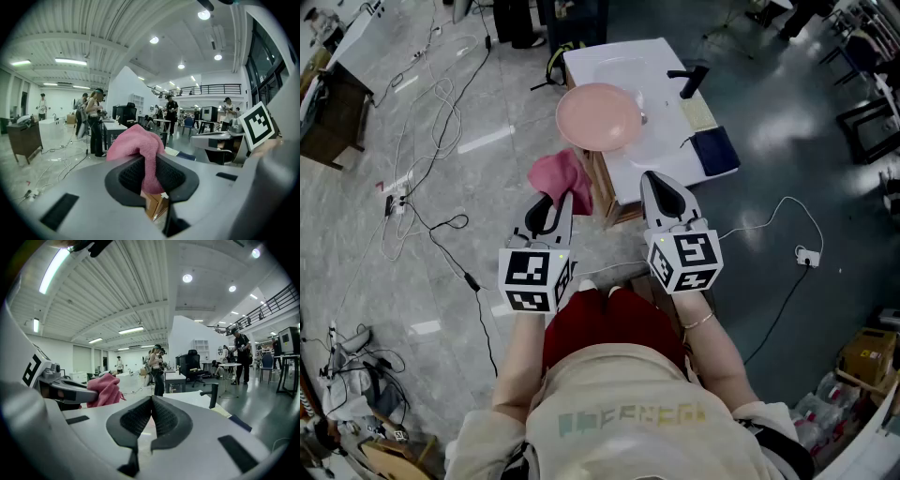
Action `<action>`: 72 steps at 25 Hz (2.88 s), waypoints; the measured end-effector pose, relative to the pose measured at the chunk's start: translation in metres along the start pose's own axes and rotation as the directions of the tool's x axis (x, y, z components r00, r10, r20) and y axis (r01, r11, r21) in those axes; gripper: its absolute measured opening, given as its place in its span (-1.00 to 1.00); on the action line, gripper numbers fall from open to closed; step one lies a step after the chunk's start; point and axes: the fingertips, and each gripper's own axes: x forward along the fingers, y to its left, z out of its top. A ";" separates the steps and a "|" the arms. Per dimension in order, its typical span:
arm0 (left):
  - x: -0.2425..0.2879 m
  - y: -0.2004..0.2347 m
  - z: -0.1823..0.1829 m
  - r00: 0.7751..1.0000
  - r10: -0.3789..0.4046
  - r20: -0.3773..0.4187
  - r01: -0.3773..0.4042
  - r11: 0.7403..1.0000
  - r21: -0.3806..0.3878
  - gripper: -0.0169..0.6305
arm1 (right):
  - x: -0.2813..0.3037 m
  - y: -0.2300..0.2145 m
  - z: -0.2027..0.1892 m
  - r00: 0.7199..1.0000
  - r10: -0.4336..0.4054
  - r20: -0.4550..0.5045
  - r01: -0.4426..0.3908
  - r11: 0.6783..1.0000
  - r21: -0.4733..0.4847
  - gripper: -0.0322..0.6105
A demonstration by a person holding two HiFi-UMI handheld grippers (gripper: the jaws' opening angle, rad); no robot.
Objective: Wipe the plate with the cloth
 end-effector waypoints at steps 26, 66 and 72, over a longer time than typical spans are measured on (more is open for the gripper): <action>0.112 0.051 -0.011 0.995 0.075 0.072 -0.075 0.997 0.001 -0.74 | 0.094 -0.098 -0.044 0.999 -0.036 -0.010 0.037 0.996 0.087 -0.78; 0.332 0.165 0.000 0.965 -0.260 -0.039 0.261 0.965 0.034 -0.74 | 0.272 -0.194 -0.134 0.914 -0.260 -0.311 0.352 0.890 0.290 -0.55; 0.365 0.151 0.006 0.954 -0.293 -0.068 0.297 0.954 0.049 -0.74 | 0.279 -0.197 -0.154 0.923 -0.184 -0.339 0.317 0.863 0.394 -0.51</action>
